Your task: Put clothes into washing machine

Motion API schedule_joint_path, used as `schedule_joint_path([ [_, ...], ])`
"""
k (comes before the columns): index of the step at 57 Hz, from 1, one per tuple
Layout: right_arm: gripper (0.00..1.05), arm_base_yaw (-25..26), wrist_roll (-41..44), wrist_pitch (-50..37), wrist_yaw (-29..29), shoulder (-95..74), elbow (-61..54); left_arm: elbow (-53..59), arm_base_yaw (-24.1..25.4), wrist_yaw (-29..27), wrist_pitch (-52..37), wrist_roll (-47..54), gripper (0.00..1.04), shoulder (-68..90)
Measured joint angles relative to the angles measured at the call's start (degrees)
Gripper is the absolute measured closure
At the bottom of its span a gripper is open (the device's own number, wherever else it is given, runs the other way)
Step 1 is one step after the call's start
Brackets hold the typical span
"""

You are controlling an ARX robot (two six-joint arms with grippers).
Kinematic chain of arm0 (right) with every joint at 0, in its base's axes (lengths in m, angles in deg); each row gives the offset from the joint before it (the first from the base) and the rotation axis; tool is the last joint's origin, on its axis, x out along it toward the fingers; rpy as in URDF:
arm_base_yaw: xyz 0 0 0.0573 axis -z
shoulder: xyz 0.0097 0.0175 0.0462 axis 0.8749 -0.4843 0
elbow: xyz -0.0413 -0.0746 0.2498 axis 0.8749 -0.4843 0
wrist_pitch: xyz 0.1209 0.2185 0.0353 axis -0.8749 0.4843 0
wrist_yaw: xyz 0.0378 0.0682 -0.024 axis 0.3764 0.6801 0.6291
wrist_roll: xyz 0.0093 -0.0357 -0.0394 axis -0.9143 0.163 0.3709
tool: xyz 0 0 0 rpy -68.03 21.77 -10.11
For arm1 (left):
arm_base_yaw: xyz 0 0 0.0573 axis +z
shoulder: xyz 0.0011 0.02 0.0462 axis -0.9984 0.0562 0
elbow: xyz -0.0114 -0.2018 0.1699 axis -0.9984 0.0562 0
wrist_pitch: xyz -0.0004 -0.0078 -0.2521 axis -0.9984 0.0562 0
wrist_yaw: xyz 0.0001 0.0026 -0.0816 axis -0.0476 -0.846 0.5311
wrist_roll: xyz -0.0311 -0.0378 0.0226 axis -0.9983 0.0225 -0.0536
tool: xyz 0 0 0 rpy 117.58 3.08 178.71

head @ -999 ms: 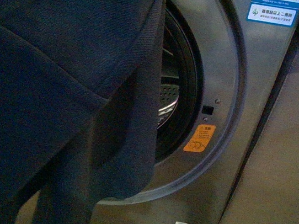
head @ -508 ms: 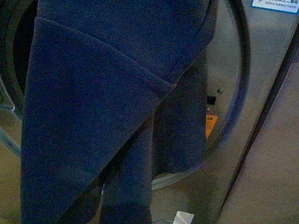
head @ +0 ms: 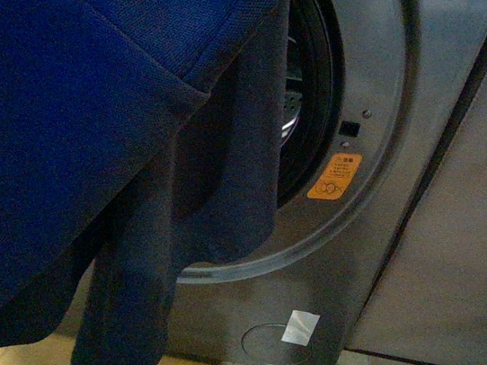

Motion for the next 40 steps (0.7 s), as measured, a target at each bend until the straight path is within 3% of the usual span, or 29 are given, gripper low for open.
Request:
schedule_joint_path([
  [6,0.99,0.0,0.0,0.0,0.0,0.0,0.0,-0.6,-0.9,5.5,-3.9,-2.0,0.07,2.6],
  [19,0.99,0.0,0.0,0.0,0.0,0.0,0.0,-1.4,-3.8,7.3,-8.1,-5.0,0.07,3.9],
  [40,0.99,0.0,0.0,0.0,0.0,0.0,0.0,-4.3,-13.7,-0.9,-1.1,0.3,0.07,6.7],
])
